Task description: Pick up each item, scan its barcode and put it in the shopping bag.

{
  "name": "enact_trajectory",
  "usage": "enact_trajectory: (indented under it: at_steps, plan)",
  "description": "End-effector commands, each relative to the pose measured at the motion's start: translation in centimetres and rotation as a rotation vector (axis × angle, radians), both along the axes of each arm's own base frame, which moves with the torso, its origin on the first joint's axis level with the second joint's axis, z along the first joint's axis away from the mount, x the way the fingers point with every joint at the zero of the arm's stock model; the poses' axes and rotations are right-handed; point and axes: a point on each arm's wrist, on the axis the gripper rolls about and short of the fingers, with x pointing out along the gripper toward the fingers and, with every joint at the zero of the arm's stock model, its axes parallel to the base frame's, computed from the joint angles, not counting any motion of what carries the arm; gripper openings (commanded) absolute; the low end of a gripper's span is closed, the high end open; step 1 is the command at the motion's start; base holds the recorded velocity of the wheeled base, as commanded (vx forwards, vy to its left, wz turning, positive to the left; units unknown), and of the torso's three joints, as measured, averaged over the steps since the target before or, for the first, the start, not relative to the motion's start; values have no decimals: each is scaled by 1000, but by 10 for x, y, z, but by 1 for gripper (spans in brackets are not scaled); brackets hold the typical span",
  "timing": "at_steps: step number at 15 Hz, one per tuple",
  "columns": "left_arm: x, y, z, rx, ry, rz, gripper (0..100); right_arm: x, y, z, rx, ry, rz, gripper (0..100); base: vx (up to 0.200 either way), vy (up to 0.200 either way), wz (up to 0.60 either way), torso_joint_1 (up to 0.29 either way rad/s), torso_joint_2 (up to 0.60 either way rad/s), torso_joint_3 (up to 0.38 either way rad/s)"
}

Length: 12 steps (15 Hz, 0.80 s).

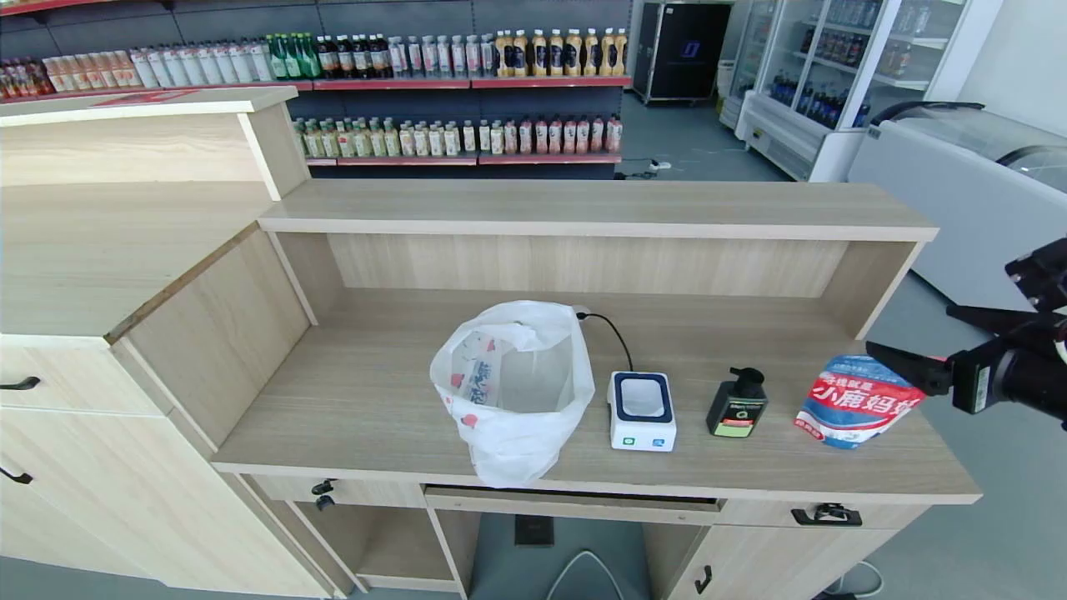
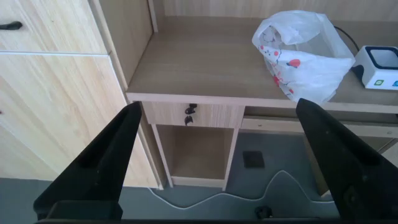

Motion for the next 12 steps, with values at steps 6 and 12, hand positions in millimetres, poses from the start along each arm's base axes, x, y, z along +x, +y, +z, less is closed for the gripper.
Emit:
enact_trajectory:
  at_steps: [6, 12]
  plan:
    - [0, 0, 0, 0, 0, 0, 100, 51, -44, -99, -225, 144, 223, 100, 0, 0, 0, 0, 0, 0]
    - [0, 0, 0, 0, 0, 0, 100, 80, -51, -124, -209, 109, 290, 100, 0, 0, 0, 0, 0, 0]
